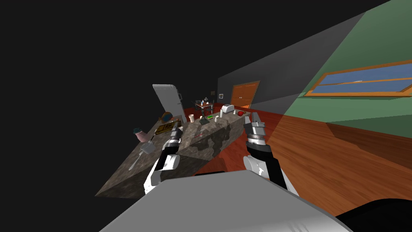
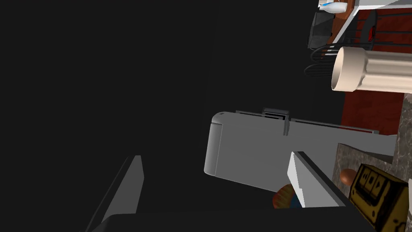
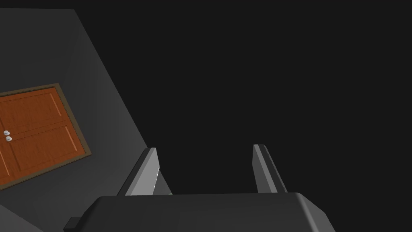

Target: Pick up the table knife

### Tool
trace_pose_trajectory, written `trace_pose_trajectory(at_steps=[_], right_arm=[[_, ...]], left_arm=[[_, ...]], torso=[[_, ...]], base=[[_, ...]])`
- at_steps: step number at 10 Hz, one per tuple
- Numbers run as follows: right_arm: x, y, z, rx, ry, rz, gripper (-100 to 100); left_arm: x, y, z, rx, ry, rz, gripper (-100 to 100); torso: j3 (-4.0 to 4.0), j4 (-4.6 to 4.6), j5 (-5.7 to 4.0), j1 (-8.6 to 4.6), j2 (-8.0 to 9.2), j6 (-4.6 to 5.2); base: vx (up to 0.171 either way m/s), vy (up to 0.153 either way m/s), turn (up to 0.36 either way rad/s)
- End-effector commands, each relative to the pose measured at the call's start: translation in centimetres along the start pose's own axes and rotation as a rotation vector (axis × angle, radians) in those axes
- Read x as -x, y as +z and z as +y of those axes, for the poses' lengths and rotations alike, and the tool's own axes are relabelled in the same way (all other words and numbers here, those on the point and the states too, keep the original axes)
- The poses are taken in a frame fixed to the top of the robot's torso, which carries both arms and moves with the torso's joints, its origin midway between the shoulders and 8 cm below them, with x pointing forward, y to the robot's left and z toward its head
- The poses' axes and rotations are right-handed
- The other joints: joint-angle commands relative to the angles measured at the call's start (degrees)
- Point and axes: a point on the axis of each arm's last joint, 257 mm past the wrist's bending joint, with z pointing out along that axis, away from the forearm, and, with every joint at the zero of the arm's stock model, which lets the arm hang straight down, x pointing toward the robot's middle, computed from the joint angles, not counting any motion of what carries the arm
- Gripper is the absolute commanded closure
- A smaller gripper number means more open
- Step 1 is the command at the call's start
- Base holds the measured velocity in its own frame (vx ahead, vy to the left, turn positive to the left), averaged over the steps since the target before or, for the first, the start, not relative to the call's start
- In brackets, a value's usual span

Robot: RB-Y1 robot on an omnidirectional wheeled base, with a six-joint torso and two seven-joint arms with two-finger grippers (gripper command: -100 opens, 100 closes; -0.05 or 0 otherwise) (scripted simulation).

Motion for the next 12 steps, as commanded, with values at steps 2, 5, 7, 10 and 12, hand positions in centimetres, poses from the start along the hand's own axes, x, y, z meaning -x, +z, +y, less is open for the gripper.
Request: trace_pose_trajectory(at_steps=[2,5,7,10,12], right_arm=[[0.0,0.0,0.0,0.0,0.0,0.0,0],[0.0,0.0,0.0,0.0,0.0,0.0,0],[0.0,0.0,0.0,0.0,0.0,0.0,0],[0.0,0.0,0.0,0.0,0.0,0.0,0],[0.0,0.0,0.0,0.0,0.0,0.0,0]], left_arm=[[-0.6,1.1,1.7,0.052,-0.024,0.016,-100],[-1.7,3.1,4.3,0.13,-0.069,0.042,-100],[-2.2,4.0,5.8,0.177,-0.092,0.053,-100],[-2.9,4.9,7.8,0.249,-0.115,0.066,-100],[-3.6,5.7,9.4,0.305,-0.138,0.076,-100]], torso=[[-0.01,0.0,0.0,0.0,-0.02,0.0],[0.0,0.0,0.0,-0.01,-0.01,0.0],[0.0,0.0,0.0,0.0,0.0,0.0],[-0.01,0.0,-0.01,-0.04,-0.02,0.0],[-0.01,0.0,-0.01,-0.04,-0.02,0.0]], base=[[0.025,-0.006,0.01],[0.027,-0.009,0.014],[0.026,-0.009,0.01],[0.024,-0.014,0.008],[0.023,-0.014,0.008]])
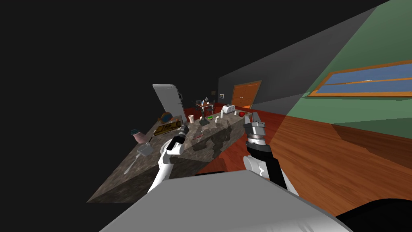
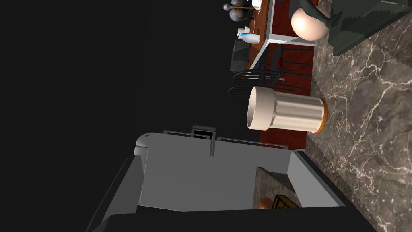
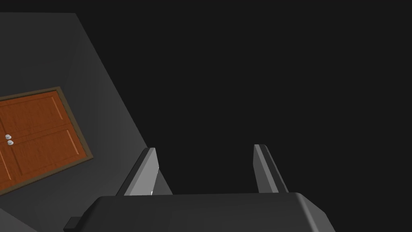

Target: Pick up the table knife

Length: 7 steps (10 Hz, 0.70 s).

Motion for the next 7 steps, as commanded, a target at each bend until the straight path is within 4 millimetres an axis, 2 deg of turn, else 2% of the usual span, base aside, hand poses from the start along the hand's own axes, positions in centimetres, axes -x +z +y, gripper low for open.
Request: trace_pose_trajectory(at_steps=[1,2,7], right_arm=[[0.0,0.0,0.0,0.0,0.0,0.0,0],[0.0,0.0,0.0,0.0,0.0,0.0,0],[0.0,0.0,0.0,0.0,0.0,0.0,0]], left_arm=[[-0.4,1.3,1.4,0.055,-0.028,0.01,-100],[-0.4,1.4,2.0,0.077,-0.027,0.009,-100],[-1.4,4.4,5.3,0.227,-0.099,0.024,-100]], torso=[[0.0,0.0,0.0,0.0,0.0,0.0],[-0.01,0.0,0.0,0.0,-0.01,0.01],[0.01,0.0,0.0,-0.02,0.01,0.0]], base=[[0.023,-0.012,0.009],[0.018,-0.013,0.003],[0.021,-0.018,0.005]])
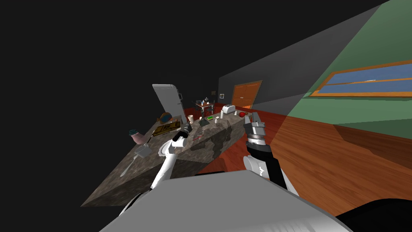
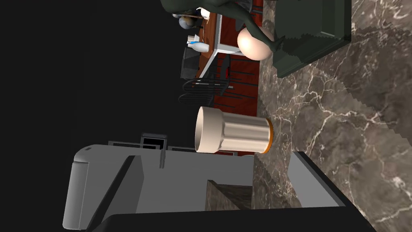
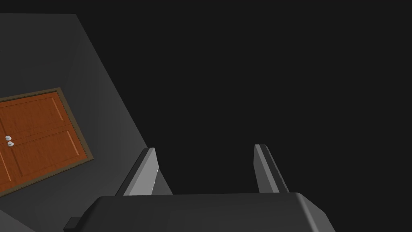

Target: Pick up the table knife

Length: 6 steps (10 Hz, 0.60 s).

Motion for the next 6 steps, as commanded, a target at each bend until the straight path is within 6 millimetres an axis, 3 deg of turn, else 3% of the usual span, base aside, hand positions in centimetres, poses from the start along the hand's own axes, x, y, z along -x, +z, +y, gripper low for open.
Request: trace_pose_trajectory(at_steps=[1,6], right_arm=[[0.0,0.0,0.0,0.0,0.0,0.0,0],[0.0,0.0,0.0,0.0,0.0,0.0,0]], left_arm=[[0.0,0.6,0.9,0.047,-0.013,0.0,-100],[-0.3,2.6,3.4,0.188,-0.057,-0.004,-100]], torso=[[0.0,0.0,0.0,0.0,0.0,0.0],[0.02,0.01,0.0,0.01,0.03,-0.01]], base=[[0.019,-0.017,0.0],[0.014,-0.015,0.0]])
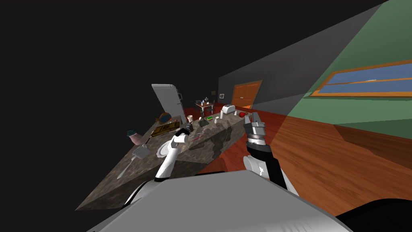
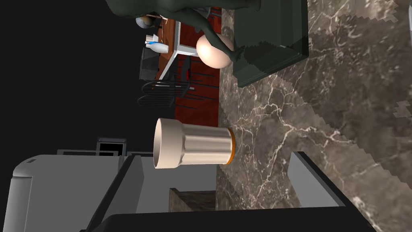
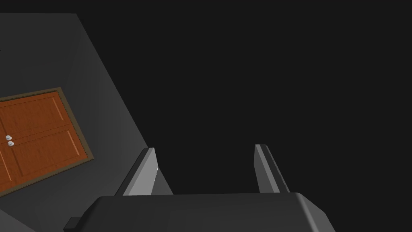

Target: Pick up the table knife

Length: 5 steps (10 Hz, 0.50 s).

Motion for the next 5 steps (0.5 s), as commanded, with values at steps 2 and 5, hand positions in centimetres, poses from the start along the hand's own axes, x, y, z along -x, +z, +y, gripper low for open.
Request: trace_pose_trajectory(at_steps=[2,5], right_arm=[[0.0,0.0,0.0,0.0,0.0,0.0,0],[0.0,0.0,0.0,0.0,0.0,0.0,0]], left_arm=[[-0.1,1.2,1.1,0.074,-0.026,-0.006,-100],[0.0,2.0,2.2,0.148,-0.048,-0.017,-100]], torso=[[0.02,0.01,0.01,0.03,0.03,0.0],[0.03,0.01,0.01,0.03,0.05,-0.01]], base=[[0.009,-0.013,0.0],[0.01,-0.015,-0.003]])
